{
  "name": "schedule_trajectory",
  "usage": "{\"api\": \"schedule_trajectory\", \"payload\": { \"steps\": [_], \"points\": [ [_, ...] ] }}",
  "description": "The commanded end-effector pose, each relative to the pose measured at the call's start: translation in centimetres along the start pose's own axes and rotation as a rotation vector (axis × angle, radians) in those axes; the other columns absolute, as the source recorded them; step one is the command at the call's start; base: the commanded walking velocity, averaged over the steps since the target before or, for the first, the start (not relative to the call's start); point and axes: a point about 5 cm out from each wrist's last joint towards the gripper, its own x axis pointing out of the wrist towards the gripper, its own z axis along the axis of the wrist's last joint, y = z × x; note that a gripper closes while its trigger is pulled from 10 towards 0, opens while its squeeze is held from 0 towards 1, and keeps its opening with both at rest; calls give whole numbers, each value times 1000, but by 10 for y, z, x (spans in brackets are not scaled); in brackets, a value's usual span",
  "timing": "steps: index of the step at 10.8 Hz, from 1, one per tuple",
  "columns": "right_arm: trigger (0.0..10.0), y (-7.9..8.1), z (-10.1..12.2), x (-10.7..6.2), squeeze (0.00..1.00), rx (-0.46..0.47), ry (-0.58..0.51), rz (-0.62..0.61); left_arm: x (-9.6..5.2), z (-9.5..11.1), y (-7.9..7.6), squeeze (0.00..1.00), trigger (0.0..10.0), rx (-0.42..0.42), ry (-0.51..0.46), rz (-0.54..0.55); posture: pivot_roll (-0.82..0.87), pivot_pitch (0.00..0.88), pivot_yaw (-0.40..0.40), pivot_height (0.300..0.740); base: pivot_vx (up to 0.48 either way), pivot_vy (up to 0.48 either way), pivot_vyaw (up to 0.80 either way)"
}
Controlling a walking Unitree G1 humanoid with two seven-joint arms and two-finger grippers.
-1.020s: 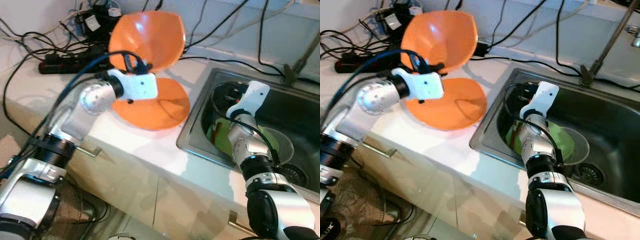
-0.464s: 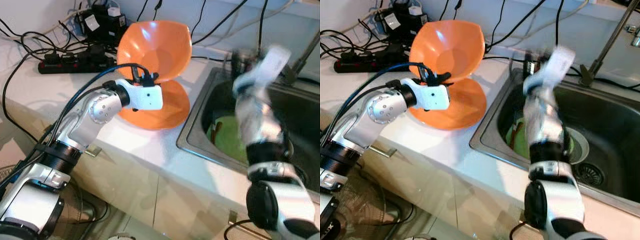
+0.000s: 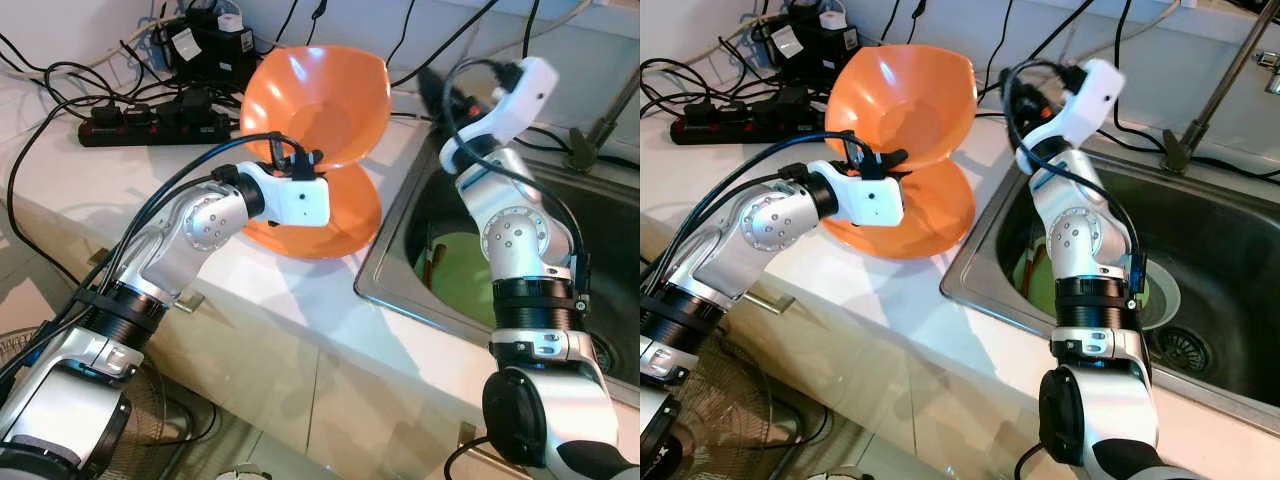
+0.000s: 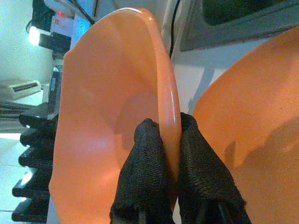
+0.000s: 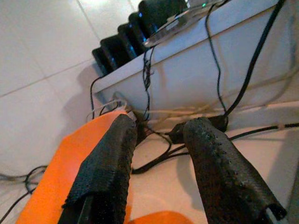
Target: Kitchen organization
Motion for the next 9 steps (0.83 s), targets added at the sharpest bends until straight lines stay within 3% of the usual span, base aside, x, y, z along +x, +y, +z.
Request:
{"api": "schedule_trajectory", "payload": {
  "steps": [1,9],
  "points": [
    [10000,0,0,-4,0,7,22,8,1,6,4,0,10000,38,-27,14,162,0,-53,740,0,0,0],
    [10000,5,-17,-6,0,2,113,27,6,19,5,0,10000,59,-77,37,168,0,-61,740,0,0,0]
  ]
}}
